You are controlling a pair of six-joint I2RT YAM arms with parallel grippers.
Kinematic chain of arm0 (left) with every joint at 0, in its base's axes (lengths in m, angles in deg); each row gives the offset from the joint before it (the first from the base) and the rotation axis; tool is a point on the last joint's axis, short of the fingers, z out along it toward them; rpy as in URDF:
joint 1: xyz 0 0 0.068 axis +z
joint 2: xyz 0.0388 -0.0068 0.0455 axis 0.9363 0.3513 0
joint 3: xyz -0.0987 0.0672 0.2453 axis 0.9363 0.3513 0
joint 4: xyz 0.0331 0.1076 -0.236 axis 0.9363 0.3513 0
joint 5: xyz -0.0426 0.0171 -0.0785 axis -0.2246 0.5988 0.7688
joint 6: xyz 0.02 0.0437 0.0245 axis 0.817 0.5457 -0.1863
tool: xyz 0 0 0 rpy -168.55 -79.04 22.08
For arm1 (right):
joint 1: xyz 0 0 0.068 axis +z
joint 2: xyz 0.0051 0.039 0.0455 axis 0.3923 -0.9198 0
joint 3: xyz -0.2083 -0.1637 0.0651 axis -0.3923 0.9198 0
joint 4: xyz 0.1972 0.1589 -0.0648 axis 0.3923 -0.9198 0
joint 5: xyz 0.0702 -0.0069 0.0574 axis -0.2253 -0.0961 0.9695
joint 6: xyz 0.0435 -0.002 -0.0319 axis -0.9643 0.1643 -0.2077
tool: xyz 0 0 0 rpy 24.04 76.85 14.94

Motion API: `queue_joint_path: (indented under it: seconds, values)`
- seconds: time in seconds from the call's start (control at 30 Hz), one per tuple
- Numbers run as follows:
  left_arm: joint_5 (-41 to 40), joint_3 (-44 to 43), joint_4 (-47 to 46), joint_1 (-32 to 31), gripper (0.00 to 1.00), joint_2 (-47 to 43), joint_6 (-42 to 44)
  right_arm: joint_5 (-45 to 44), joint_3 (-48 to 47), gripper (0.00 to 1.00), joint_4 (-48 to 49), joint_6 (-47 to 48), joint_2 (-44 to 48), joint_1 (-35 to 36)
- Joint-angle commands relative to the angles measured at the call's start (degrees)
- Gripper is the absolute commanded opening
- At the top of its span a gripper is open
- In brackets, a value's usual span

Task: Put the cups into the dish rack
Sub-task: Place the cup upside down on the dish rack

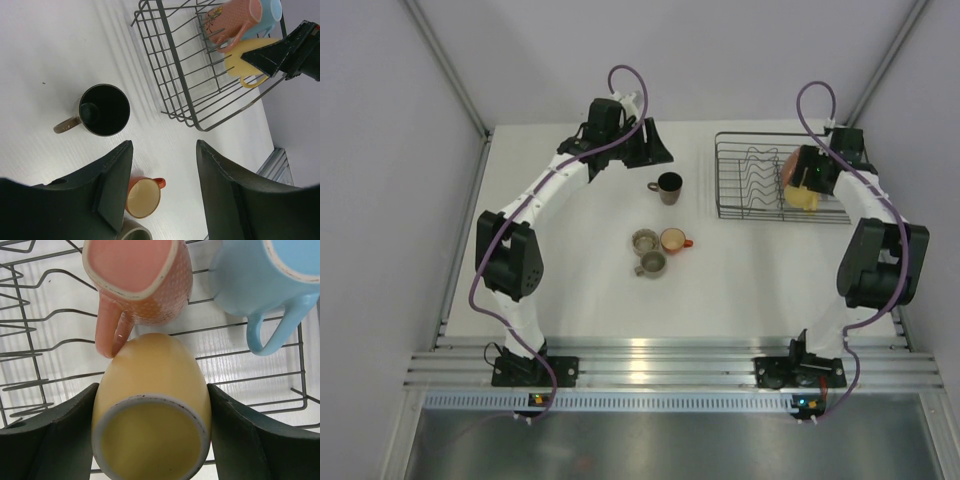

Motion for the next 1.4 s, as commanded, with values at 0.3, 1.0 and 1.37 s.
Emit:
queue_joint_path:
  seconds: [0.3, 1.0, 1.37]
  values:
    - [-0.25, 0.83, -0.98, 0.65, 0.59, -4.84, 1.50, -4.87, 1.30, 0.00, 6.70, 1.43, 0.26, 2.40]
    - [-0.96, 1.71, -0.98, 0.92, 0.61, -6.51, 1.50, -5.05, 3.32, 0.00, 10.92, 0.55, -2.82, 2.49]
    - [-1.05, 1.88, -0.63, 0.92, 0.63, -7.30, 1.76, -6.11, 3.15, 0.57, 8.72, 0.55, -3.09, 2.58]
